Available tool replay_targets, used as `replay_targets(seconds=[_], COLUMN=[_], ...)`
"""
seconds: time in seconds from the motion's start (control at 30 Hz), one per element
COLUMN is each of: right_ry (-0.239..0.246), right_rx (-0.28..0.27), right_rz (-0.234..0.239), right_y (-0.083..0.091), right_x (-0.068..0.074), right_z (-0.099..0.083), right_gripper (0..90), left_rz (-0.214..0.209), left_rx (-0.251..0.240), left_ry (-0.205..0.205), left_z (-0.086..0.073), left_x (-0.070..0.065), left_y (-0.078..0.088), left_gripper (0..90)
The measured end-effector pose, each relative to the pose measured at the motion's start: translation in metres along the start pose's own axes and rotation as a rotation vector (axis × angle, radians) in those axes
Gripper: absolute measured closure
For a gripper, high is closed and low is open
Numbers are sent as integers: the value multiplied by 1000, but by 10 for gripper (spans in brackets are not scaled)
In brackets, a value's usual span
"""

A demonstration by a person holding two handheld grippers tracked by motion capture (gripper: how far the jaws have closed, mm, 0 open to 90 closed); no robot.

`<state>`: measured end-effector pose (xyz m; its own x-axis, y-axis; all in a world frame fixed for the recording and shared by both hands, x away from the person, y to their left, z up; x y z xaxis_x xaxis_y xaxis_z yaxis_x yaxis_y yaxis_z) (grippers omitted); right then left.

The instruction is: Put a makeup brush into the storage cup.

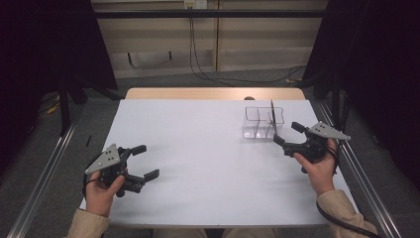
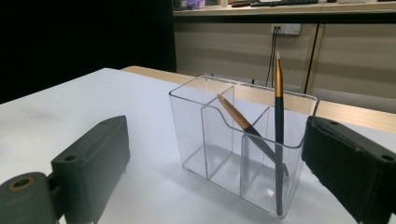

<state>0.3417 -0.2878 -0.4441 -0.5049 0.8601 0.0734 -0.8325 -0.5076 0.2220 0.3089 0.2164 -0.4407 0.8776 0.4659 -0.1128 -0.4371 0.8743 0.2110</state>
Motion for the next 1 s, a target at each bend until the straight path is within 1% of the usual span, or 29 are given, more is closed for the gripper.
replay_targets(seconds=[0.2,0.23,0.27,0.47,0.63,0.7,1.0], right_ry=[6,9,2,9,21,14,20], right_rx=[10,10,11,16,26,31,36], right_rz=[18,21,26,43,50,54,64], right_y=[2,3,3,4,7,9,13], right_x=[4,5,6,10,13,14,17], right_z=[-2,-3,-3,-5,-9,-11,-13], right_gripper=[73,73,73,72,70,70,69], left_rz=[4,6,6,6,6,6,6], left_rx=[-5,-3,-3,-9,-6,-7,-6], left_ry=[2,-3,2,6,2,3,1], left_z=[0,0,0,0,0,0,0], left_x=[1,1,1,1,1,1,1], left_y=[2,2,2,2,2,2,3], left_gripper=[27,27,27,27,27,27,27])
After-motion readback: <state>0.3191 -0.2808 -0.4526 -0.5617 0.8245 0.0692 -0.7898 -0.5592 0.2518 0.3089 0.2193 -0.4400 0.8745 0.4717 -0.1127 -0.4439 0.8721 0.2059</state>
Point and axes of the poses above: each handheld gripper's, and its own axes: y roughly backward along the jaws, z roughly out of its top, x roughly to its left, the point moved 4 cm from there along -y, roughly forward along the jaws, and after that the axes turned 2 degrees about y, right-handed, at the moved point
